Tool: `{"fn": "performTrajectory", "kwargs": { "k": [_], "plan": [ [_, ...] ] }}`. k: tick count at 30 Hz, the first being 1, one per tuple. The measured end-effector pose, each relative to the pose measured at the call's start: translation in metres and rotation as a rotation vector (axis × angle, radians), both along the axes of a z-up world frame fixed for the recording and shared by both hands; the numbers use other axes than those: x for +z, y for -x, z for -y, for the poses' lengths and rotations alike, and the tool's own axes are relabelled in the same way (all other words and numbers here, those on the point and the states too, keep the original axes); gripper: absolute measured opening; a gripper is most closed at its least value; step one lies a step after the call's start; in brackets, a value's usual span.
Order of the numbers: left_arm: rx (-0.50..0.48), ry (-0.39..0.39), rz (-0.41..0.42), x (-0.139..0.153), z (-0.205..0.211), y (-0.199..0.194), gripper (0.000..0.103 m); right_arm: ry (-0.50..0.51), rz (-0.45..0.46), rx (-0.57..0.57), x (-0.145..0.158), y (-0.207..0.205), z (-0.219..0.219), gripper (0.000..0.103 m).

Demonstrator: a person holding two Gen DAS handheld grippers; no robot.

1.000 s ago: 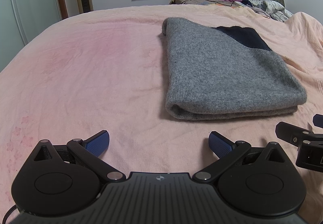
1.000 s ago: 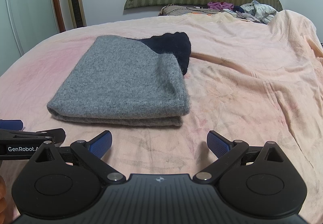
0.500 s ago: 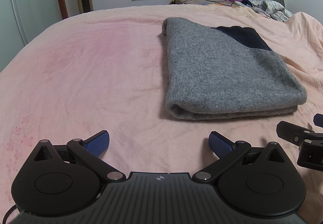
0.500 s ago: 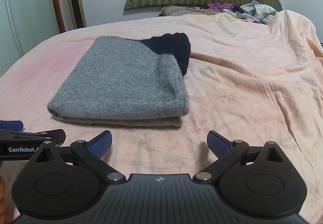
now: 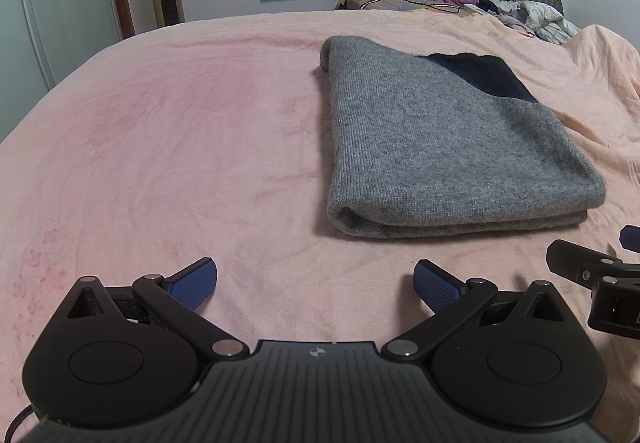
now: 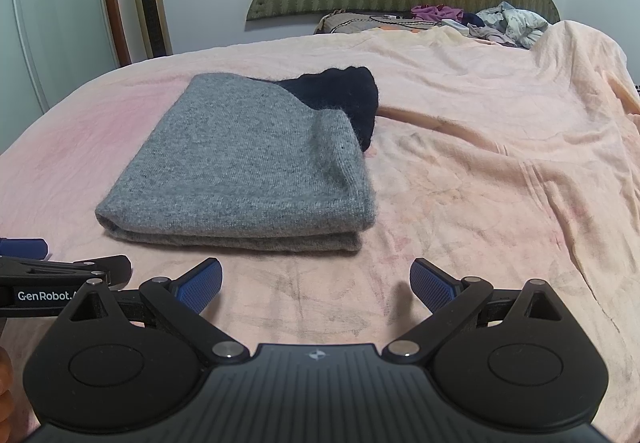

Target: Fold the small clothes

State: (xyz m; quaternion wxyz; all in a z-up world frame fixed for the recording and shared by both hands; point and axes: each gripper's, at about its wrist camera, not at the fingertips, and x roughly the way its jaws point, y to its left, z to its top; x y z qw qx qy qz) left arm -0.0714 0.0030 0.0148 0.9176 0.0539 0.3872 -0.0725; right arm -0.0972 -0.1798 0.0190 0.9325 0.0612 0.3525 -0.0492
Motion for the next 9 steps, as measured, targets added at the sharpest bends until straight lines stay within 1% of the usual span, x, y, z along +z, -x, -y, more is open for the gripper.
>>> {"fn": "performTrajectory", "kwargs": {
  "k": [9],
  "plan": [
    [-0.001,-0.005,0.002,0.0023,-0.0005,0.0005,0.103,0.000,0.000,0.000,0.0003,0.0010,0.0003,0.101]
  ]
}}
